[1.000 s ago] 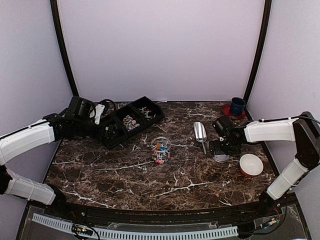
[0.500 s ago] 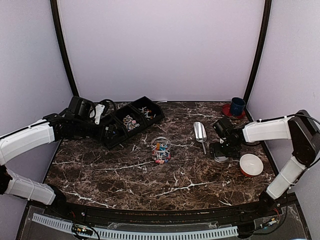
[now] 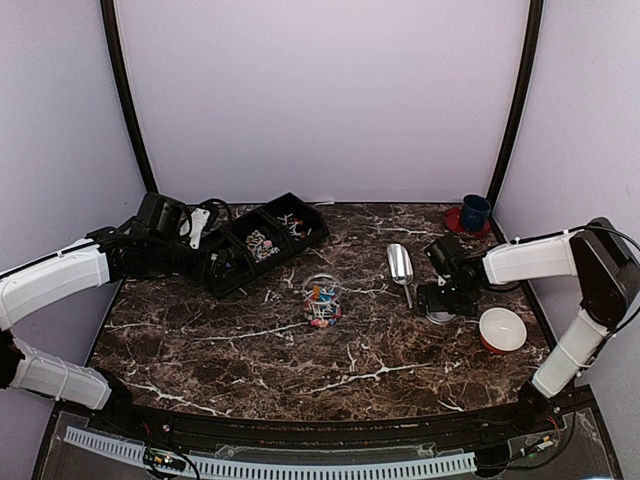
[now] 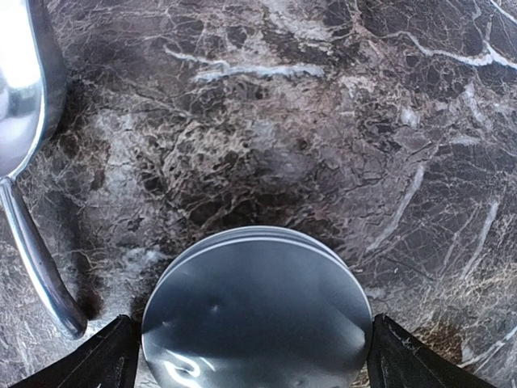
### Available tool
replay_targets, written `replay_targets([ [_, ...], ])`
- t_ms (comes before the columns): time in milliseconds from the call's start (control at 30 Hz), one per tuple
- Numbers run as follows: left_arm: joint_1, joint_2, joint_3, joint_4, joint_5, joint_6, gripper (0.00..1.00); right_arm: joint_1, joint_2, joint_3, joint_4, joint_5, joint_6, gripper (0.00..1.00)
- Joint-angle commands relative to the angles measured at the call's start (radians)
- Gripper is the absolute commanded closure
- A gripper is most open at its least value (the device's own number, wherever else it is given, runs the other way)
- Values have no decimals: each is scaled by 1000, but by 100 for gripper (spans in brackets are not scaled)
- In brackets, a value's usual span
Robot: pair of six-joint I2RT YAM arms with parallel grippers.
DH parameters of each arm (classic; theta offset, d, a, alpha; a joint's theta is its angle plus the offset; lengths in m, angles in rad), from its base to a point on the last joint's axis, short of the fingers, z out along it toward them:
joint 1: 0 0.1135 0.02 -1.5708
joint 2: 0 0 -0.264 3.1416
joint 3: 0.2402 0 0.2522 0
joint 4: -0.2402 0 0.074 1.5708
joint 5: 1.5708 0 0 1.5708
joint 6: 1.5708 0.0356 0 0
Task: Pack the candies
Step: Pick up the bottle lid from the center of the board.
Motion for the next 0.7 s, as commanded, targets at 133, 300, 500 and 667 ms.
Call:
replay_targets([
  [133, -4, 2, 11, -20, 7, 4, 1, -28, 3, -27, 21, -28, 13, 2],
  [300, -4, 3, 10, -20, 7, 4, 1, -43, -19, -47, 42, -63, 14, 9],
  [500, -3, 3, 11, -20, 10, 4, 1, -44, -19, -51, 42, -60, 16, 14],
  [667, -3, 11, 11, -20, 28, 1, 1, -44, -70, -43, 23, -57, 9, 18],
])
